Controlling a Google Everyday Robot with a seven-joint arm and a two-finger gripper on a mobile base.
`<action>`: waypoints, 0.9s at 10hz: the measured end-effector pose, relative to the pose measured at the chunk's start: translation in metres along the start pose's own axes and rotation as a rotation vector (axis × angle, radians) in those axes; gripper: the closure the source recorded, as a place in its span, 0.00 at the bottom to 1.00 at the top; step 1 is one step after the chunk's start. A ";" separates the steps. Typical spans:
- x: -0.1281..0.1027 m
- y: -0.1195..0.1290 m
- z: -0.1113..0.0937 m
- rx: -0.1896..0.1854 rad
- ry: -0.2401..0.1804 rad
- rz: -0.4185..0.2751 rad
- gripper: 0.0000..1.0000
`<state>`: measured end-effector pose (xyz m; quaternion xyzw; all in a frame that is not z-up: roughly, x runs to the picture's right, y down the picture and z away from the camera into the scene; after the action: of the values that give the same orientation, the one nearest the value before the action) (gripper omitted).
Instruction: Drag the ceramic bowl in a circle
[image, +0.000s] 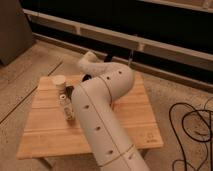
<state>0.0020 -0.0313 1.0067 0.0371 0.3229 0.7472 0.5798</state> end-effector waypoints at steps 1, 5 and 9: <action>0.008 0.011 -0.012 -0.033 -0.007 -0.025 1.00; 0.066 0.003 -0.041 -0.138 -0.048 -0.114 1.00; 0.126 -0.056 -0.011 -0.046 -0.012 -0.212 1.00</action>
<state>0.0030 0.0827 0.9282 -0.0061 0.3041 0.6885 0.6584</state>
